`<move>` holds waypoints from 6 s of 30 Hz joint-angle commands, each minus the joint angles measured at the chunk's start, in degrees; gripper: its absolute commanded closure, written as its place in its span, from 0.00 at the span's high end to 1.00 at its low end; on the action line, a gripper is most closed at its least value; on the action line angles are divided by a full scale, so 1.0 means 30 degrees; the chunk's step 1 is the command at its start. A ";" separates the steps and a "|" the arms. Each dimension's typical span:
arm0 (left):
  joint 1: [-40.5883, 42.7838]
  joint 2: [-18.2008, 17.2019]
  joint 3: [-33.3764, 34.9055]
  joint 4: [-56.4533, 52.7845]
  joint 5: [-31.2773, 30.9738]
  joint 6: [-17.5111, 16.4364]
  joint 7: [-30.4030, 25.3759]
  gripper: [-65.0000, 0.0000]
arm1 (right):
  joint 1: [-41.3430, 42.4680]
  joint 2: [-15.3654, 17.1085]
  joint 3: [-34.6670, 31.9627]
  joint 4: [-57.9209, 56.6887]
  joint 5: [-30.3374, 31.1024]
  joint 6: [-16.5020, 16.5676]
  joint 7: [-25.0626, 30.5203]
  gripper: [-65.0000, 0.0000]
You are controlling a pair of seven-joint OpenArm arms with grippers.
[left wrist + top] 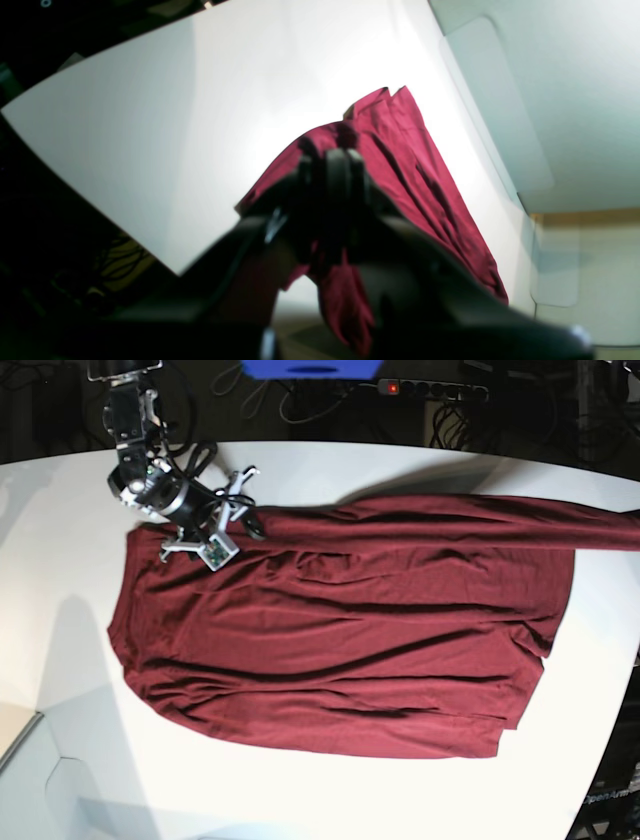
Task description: Layout the t-shirt on the table in an organized manner, then fold the t-shirt properly
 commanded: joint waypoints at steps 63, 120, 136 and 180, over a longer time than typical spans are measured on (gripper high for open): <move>-0.0273 -0.0537 -0.0144 0.0244 -0.0417 0.0229 -0.0342 0.00 | -0.0938 0.0526 0.0364 0.3050 0.0216 0.0063 0.0178 0.00; -0.3790 -0.0567 0.8647 -1.1390 0.3305 0.0200 -0.5500 0.00 | 0.1348 0.1581 0.2797 0.1760 0.0216 0.0063 0.0148 0.00; -0.6632 -0.0918 0.8706 -1.0774 0.3451 0.0171 -0.5470 0.00 | 0.1699 0.1581 0.2797 0.1731 0.0216 0.0063 0.0031 0.00; -0.2559 -0.0361 0.9878 -0.7522 0.6264 0.0171 -0.2657 0.69 | 0.1611 0.1464 0.2709 0.1702 0.0216 0.0063 0.0031 0.00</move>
